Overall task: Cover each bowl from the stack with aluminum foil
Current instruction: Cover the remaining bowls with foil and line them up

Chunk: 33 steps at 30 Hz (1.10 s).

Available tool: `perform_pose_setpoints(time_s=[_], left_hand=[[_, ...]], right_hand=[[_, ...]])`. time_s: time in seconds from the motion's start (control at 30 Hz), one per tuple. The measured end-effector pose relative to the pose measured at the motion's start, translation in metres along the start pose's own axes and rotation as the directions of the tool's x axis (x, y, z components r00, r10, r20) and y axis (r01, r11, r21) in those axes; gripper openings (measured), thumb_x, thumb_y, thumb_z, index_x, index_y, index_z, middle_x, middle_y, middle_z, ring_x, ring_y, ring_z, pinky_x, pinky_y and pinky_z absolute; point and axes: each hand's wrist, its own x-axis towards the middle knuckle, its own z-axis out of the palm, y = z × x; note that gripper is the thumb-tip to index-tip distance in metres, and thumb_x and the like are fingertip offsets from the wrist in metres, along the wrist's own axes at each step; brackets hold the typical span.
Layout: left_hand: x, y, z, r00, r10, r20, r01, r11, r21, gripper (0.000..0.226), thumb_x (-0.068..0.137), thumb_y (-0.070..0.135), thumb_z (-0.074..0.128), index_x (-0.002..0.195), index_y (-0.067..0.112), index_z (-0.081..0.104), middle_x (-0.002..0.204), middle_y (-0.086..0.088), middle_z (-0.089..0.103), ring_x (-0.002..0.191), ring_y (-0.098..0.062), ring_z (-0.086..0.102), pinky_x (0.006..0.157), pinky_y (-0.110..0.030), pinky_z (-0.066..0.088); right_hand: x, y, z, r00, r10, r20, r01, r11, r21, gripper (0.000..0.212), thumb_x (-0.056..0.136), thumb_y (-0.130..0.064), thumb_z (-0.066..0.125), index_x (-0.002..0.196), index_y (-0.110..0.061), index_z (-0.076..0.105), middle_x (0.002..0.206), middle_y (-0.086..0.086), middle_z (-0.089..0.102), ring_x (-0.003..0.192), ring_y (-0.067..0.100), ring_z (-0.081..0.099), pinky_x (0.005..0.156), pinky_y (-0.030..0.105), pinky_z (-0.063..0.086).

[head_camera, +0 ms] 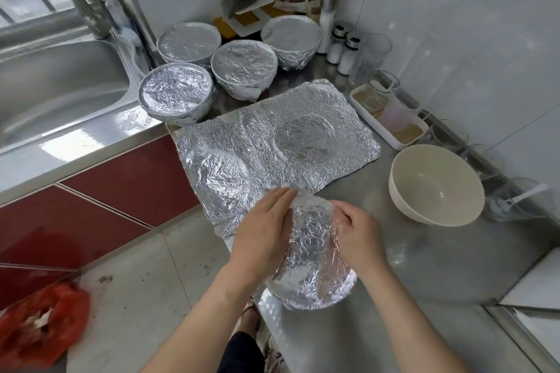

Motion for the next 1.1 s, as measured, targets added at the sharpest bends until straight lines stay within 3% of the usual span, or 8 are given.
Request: perform_pose_setpoints(time_s=[0.1,0.23,0.4,0.5,0.67,0.8,1.0,1.1], left_hand=[[-0.007,0.002,0.004,1.0,-0.011,-0.012,0.011,0.999,0.049,0.043,0.102,0.021,0.046,0.144,0.015,0.048,0.146,-0.003,0.049,0.132,-0.025,0.049,0.101,-0.04,0.048],[-0.014,0.004,0.014,0.994,-0.096,0.06,0.091,0.992,0.085,0.05,0.103,0.025,0.043,0.152,0.023,0.033,0.154,-0.001,0.037,0.136,-0.023,0.042,0.098,-0.039,0.047],[-0.011,0.004,0.015,0.994,-0.097,0.056,0.09,0.989,0.12,0.049,0.104,0.029,0.041,0.152,0.025,0.033,0.153,0.001,0.039,0.133,-0.021,0.045,0.095,-0.037,0.049],[-0.005,0.005,0.012,0.997,-0.071,0.039,0.066,0.992,0.103,0.048,0.103,0.029,0.041,0.15,0.023,0.036,0.151,0.002,0.042,0.131,-0.02,0.047,0.093,-0.038,0.051],[0.0,0.008,0.014,0.999,-0.011,0.049,0.004,0.99,0.138,0.047,0.102,0.031,0.046,0.148,0.02,0.041,0.152,0.0,0.042,0.136,-0.021,0.044,0.098,-0.039,0.05],[0.001,0.006,0.015,0.999,0.004,0.046,-0.011,0.99,0.139,0.046,0.101,0.03,0.05,0.145,0.018,0.045,0.151,-0.002,0.044,0.137,-0.023,0.043,0.103,-0.039,0.045],[0.001,0.006,0.015,0.999,0.024,0.033,-0.029,0.988,0.154,0.044,0.1,0.028,0.052,0.143,0.017,0.048,0.147,-0.003,0.048,0.135,-0.025,0.045,0.102,-0.039,0.046],[0.001,0.008,0.012,0.998,0.029,0.05,-0.036,0.988,0.152,0.045,0.101,0.03,0.05,0.145,0.019,0.045,0.149,-0.001,0.046,0.137,-0.022,0.042,0.103,-0.037,0.044]], right_hand=[[-0.013,0.015,0.004,0.99,0.055,-0.132,-0.054,0.999,0.006,0.024,0.099,-0.012,0.05,0.111,-0.007,0.069,0.092,-0.006,0.069,0.084,0.011,0.062,0.067,0.01,0.039],[-0.022,0.021,0.013,0.972,0.138,-0.191,-0.135,0.99,0.032,0.027,0.1,-0.015,0.047,0.116,-0.006,0.067,0.104,0.007,0.072,0.091,0.02,0.063,0.067,0.015,0.033],[-0.014,0.019,0.007,0.98,0.198,-0.008,-0.196,0.977,0.078,0.038,0.099,-0.023,0.049,0.135,-0.01,0.053,0.134,0.002,0.058,0.122,0.015,0.053,0.088,0.015,0.034],[-0.001,0.015,0.004,0.974,0.191,0.122,-0.206,0.971,0.123,0.044,0.1,-0.025,0.049,0.142,-0.014,0.043,0.143,0.0,0.049,0.127,0.01,0.048,0.097,0.018,0.034],[0.01,0.008,0.005,0.974,0.092,0.205,-0.093,0.996,-0.006,0.041,0.101,-0.021,0.045,0.142,-0.018,0.046,0.137,-0.001,0.055,0.121,0.012,0.052,0.092,0.015,0.035],[0.009,0.006,0.003,0.979,0.046,0.197,-0.04,0.999,-0.037,0.036,0.101,-0.013,0.045,0.134,-0.019,0.055,0.121,-0.001,0.064,0.1,0.009,0.057,0.079,0.011,0.037],[0.017,0.003,0.0,0.971,0.036,0.237,-0.025,0.998,-0.049,0.027,0.098,-0.011,0.047,0.115,-0.018,0.067,0.098,0.001,0.07,0.086,0.019,0.063,0.077,0.031,0.05],[0.02,0.002,-0.002,0.965,0.045,0.258,-0.038,0.999,-0.031,0.021,0.098,-0.019,0.05,0.11,-0.016,0.067,0.099,0.006,0.07,0.092,0.025,0.063,0.082,0.04,0.051]])
